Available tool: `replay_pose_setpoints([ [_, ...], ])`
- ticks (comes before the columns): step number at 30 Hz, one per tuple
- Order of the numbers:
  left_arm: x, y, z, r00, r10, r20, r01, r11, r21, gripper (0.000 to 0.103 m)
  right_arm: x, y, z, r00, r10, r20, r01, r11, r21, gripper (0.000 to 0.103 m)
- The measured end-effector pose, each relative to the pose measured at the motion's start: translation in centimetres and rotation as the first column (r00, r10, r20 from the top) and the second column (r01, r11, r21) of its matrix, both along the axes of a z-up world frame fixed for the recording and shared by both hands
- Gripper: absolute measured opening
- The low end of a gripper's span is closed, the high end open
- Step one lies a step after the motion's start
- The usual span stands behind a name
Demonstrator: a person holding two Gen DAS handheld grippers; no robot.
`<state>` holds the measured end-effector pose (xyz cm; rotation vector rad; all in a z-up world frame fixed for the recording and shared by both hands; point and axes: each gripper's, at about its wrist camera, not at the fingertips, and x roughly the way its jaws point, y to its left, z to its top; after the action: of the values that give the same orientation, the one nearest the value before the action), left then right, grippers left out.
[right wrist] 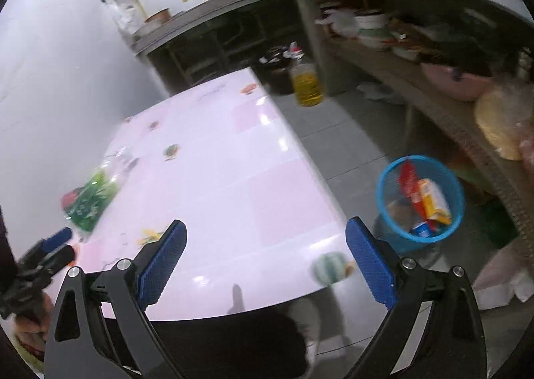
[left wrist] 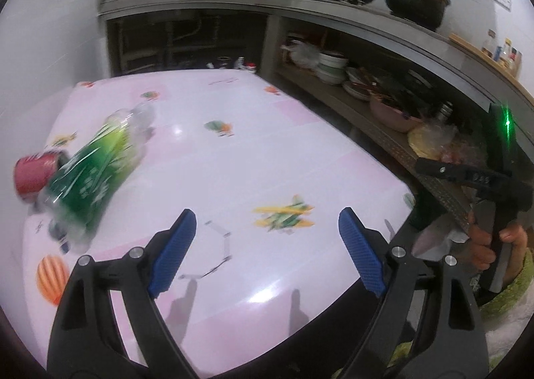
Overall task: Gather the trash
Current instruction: 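Move both open tools back over the table toward the green bottle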
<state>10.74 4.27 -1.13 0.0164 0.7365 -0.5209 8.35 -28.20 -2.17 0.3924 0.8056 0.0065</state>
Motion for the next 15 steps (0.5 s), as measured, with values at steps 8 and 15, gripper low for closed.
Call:
replay_pose_setpoints([
  [8, -1.4, 4.5, -1.1, 0.993, 0.113, -0.026, -0.113, 0.994, -0.012, 0.083, 4.4, 4.9, 0.1, 0.989, 0.143, -0.027, -0.134, 0.965, 0.225, 0.093],
  [15, -2.6, 8.2, -1.9, 0.976, 0.215, -0.042, -0.215, 0.976, -0.015, 0.083, 11.1, 13.7, -1.6, 0.921, 0.363, -0.143, -0.266, 0.853, 0.450, 0.093],
])
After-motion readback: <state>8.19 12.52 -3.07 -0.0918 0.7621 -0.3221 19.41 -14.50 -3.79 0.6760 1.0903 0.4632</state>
